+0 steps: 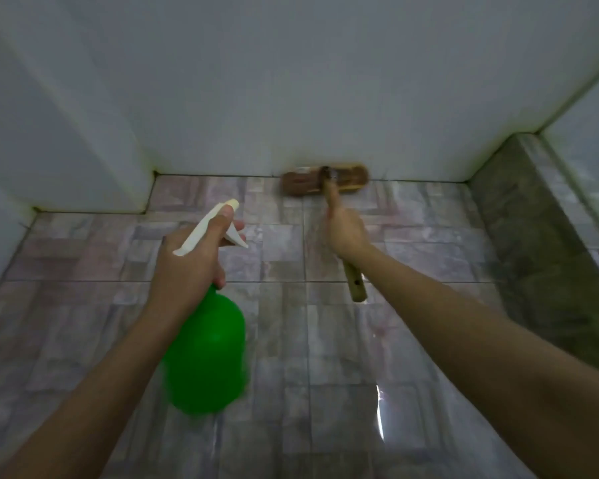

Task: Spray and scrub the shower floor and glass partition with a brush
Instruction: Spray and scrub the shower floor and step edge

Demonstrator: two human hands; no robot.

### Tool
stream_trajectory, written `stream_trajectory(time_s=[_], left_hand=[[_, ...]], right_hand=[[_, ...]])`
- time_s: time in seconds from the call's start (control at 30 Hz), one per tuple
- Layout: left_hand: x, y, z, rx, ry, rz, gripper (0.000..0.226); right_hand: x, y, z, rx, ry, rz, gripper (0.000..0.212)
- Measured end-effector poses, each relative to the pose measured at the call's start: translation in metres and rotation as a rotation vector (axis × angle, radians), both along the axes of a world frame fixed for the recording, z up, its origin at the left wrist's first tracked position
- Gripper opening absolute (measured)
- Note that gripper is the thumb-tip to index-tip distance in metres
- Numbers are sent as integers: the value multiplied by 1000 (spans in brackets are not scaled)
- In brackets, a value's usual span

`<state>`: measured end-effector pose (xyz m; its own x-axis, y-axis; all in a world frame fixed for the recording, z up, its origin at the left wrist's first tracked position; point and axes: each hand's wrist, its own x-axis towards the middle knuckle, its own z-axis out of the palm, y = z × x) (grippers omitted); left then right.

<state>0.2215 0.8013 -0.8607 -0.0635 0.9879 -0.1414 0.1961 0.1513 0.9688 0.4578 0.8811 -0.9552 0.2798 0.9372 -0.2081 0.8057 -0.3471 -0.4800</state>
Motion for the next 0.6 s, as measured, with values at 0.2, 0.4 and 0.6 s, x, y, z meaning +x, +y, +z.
stream_trajectory(time_s=[0.2,0.4,0.6], left_hand=[[-48,-10,8,-38,42,102,35],[-85,-21,10,-19,30,149,28],[-119,-23,9,3,55,248,22]], right_hand=[[-19,-3,-12,123,129,-281,62],[-149,16,-11,101,288,-105,67],[-159,19,-21,163,331,-68,64]])
